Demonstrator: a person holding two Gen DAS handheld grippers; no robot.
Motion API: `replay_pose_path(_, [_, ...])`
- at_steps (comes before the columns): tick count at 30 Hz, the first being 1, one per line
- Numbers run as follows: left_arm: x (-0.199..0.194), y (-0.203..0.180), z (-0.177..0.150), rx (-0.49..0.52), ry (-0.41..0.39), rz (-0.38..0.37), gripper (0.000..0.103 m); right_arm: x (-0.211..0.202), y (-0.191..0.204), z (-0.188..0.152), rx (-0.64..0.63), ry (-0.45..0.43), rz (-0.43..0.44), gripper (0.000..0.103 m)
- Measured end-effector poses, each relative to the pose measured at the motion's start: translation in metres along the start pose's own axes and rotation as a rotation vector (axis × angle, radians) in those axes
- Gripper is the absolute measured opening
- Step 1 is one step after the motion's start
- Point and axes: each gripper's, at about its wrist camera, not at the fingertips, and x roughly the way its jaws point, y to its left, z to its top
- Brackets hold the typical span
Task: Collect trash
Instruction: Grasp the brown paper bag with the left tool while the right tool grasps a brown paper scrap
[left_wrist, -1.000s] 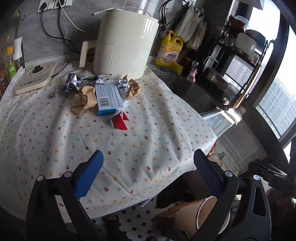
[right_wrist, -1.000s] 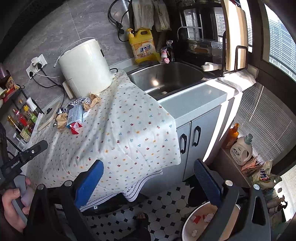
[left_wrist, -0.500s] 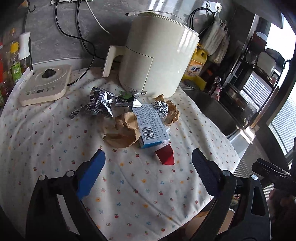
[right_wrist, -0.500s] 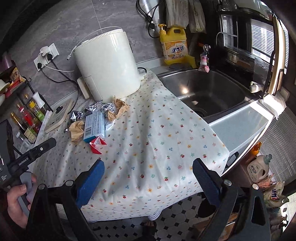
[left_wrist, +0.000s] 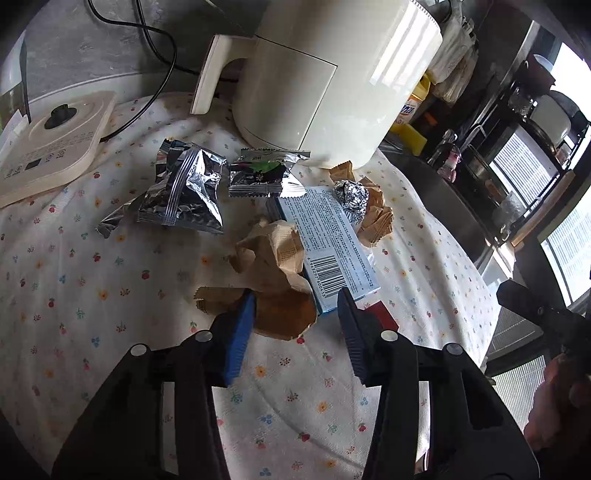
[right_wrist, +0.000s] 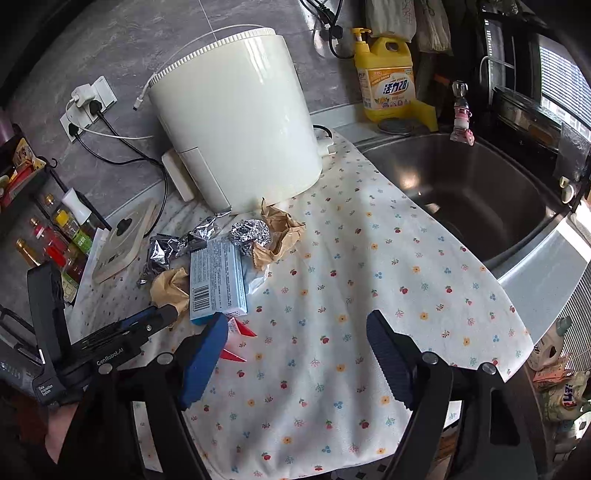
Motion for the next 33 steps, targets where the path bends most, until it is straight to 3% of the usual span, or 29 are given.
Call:
replay_pose_path(1, [0.003,0.001,0.001,0.002,0.011,-0.012,0.015,0.008,0.002,0.003,0.008,0.009,0.005,0.074])
replay_pose_path(2, [0.003,0.002,0.003,0.009,0.010,-0.016,0.005,0.017,0.004,0.006,0.016,0.020,0.013,0.072])
replay_pose_path(3, [0.001,0.003,0.004,0.016,-0.002,-0.015,0.004,0.025,0.006,0.009,0.021,0.029,0.019,0.070])
replay_pose_path(12, [-0.038,0.026,0.020,-0.043,-0.116,-0.028,0.003,0.076,0.025,0.033,0.017,0.077,0.027,0.050])
replay_pose_path(19, [-0.059,0.038,0.027,-0.070,-0.143,-0.034,0.003,0.112,0.025,0.047,0.041,0.100,0.028,0.049])
replay_pose_path(22, [-0.065,0.040,0.027,-0.063,-0.151,-0.032,0.003,0.124,0.023,0.052,0.044,0.119,0.033,0.024])
replay_pose_path(28, [-0.072,0.047,0.023,-0.082,-0.170,-0.025,0.003,0.105,0.017,0.055,0.057,0.072,0.006,0.011])
replay_pose_path(33, [-0.077,0.045,0.019,-0.078,-0.189,-0.022,0.003,0.077,0.005,0.046,0.060,0.045,-0.016,0.010])
